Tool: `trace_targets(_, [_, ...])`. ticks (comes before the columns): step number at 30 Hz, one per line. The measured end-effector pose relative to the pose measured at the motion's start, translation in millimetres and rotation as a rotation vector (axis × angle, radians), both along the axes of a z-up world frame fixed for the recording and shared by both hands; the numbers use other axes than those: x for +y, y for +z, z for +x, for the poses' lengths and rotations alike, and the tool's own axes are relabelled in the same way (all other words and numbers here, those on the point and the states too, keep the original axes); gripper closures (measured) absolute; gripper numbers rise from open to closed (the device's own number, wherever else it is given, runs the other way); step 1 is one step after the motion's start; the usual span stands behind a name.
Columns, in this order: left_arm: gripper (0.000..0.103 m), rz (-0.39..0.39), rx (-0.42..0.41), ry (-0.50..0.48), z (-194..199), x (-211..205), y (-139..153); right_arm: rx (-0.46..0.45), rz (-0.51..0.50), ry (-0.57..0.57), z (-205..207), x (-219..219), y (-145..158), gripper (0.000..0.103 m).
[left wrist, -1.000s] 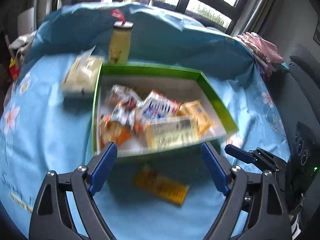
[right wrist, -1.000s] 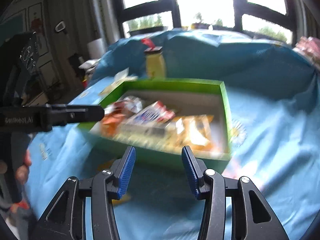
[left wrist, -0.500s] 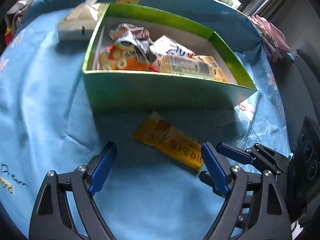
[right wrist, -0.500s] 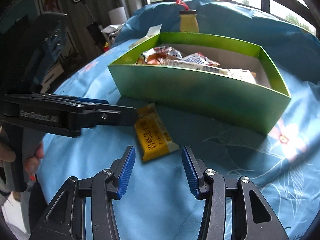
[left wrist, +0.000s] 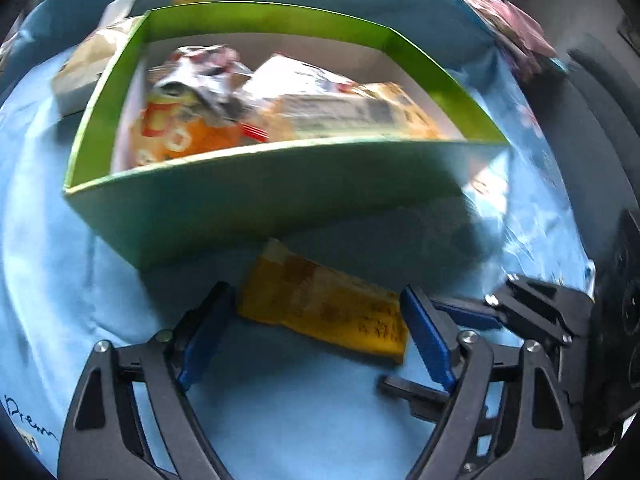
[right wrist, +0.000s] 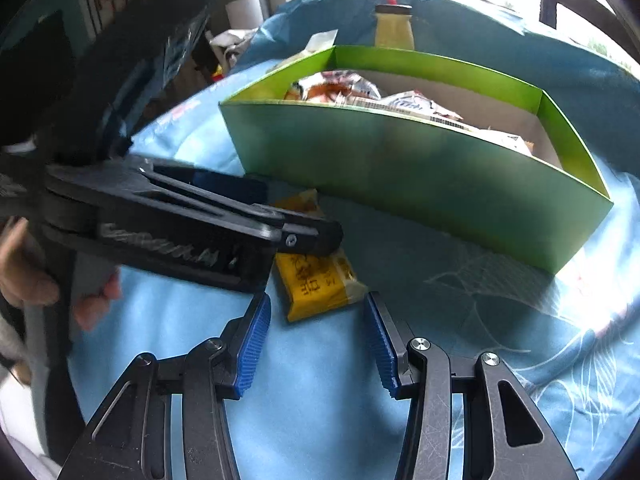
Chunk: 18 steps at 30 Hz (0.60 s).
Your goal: Organize snacks
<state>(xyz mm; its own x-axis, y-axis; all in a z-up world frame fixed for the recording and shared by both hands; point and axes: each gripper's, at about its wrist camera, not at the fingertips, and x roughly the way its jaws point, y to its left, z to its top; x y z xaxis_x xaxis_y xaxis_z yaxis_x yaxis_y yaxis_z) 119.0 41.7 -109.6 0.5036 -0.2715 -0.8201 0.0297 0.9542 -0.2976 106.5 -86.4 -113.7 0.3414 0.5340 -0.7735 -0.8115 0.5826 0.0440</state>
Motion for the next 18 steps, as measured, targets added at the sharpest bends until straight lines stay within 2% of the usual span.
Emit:
trace_targets(2, [0.027,0.017,0.003,-0.007,-0.4,-4.2,-0.9,0.008,0.007,0.000,2.4,-1.0,0.1,0.054])
trace_targets(4, [0.038,0.008,0.008,0.000,-0.9,-2.7,0.4,0.013,0.011,-0.008,6.5,-1.3,0.4,0.054])
trace_targets(6, [0.054,-0.003,0.017,0.022,-0.7,2.0,1.0,0.005,0.007,-0.016,9.1,-3.1,0.5,0.055])
trace_targets(8, [0.064,-0.022,0.021,0.035,-1.9,6.8,1.4,0.005,0.007,-0.020,11.3,-5.2,0.5,0.066])
trace_targets(12, [0.068,-0.020,0.017,0.027,-3.9,3.5,2.8,0.015,0.015,-0.011,14.1,-6.3,2.0,0.073])
trace_targets(18, [0.068,-0.048,0.020,0.027,-8.4,3.6,3.9,-0.007,0.026,-0.015,13.4,-7.3,5.5,0.079])
